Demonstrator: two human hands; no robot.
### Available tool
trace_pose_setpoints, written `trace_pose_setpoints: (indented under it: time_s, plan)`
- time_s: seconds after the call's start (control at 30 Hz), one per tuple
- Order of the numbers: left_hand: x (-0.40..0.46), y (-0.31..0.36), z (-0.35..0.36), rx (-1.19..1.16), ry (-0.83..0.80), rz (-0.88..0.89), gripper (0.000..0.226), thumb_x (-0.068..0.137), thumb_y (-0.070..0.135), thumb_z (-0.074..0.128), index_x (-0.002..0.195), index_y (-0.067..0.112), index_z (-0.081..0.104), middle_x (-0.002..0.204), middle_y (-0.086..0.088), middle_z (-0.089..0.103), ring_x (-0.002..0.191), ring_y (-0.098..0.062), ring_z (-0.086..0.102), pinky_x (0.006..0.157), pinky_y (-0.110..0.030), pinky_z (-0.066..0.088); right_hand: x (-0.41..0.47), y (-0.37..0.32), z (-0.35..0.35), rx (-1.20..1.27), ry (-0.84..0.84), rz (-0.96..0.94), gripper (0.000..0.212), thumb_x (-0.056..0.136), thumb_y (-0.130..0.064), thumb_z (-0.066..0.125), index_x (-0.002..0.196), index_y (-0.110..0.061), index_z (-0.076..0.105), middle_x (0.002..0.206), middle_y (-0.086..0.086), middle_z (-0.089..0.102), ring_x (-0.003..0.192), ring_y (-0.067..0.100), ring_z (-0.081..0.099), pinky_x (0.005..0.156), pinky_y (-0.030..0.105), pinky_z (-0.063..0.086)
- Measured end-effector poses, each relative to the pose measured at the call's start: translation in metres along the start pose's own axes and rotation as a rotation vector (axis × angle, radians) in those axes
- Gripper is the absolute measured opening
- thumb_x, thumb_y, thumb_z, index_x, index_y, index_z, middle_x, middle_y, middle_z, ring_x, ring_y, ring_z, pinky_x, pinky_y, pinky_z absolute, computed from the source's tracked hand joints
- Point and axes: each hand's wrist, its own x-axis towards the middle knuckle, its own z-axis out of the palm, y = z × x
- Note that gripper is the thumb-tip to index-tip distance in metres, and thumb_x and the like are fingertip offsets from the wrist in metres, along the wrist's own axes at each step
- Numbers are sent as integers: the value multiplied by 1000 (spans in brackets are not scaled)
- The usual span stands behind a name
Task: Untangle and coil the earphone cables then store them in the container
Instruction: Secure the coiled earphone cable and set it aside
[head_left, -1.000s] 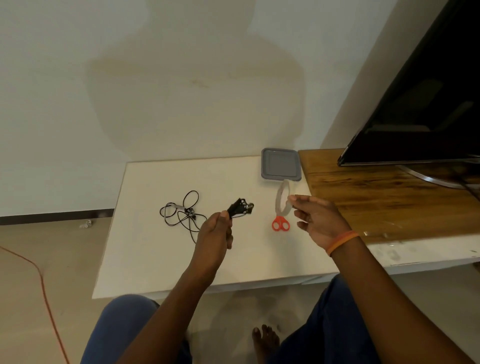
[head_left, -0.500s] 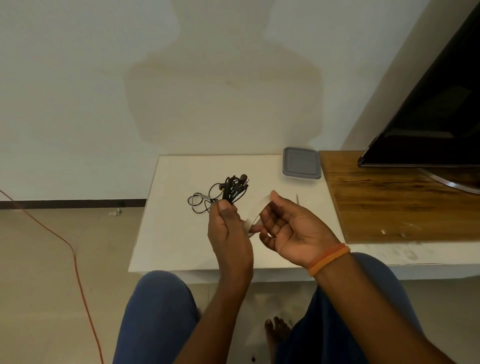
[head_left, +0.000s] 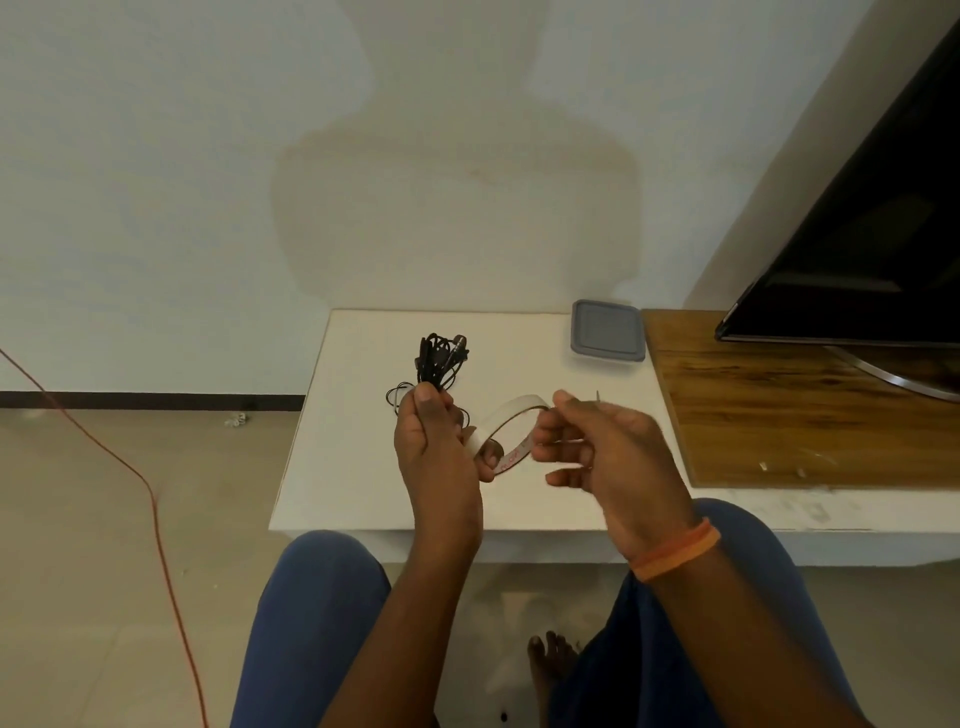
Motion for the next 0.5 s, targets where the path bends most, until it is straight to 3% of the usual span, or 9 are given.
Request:
trace_pose_setpoints:
  time_s: [0.07, 0.13, 0.2, 0.33, 0.5]
  plan:
    - [1, 1, 0, -82, -2, -63, 33, 106, 34, 34, 84, 13, 48, 62, 6, 41, 44, -10, 35, 42, -24, 38, 0, 8, -5, -300, 178, -436, 9, 85, -15, 70, 93, -11, 71, 88, 0, 73, 83, 15, 68, 69, 27, 57]
    - [1, 1, 1, -105, 0, -77, 33, 106, 34, 35, 83, 13, 48, 62, 5, 41, 44, -11, 34, 42, -24, 37, 2, 13, -10, -612, 225, -870, 24, 80, -13, 73, 103, -14, 69, 102, -2, 69, 93, 7, 63, 79, 17, 52]
    - [0, 0, 3, -86, 9, -63, 33, 106, 34, 34, 84, 14, 48, 61, 6, 42, 45, -10, 39, 42, -24, 38, 5, 14, -11, -823, 177, -1095, 34, 79, -16, 75, 112, -10, 69, 110, 4, 66, 103, 13, 60, 89, 20, 49]
    - [-4, -1, 6, -14, -3, -8, 32, 106, 33, 33, 86, 12, 48, 61, 8, 43, 45, -4, 42, 43, -22, 40, 9, 16, -10, -931, 142, -1197, 30, 83, -17, 75, 110, -6, 71, 107, 9, 70, 99, 18, 64, 86, 27, 53]
    - [-7, -2, 6, 73, -5, 40, 32, 105, 36, 33, 85, 15, 48, 62, 7, 42, 49, -8, 43, 43, -24, 42, 10, 13, -16, -858, 151, -1221, 18, 84, -12, 72, 100, -3, 75, 97, 8, 74, 89, 14, 68, 83, 14, 51]
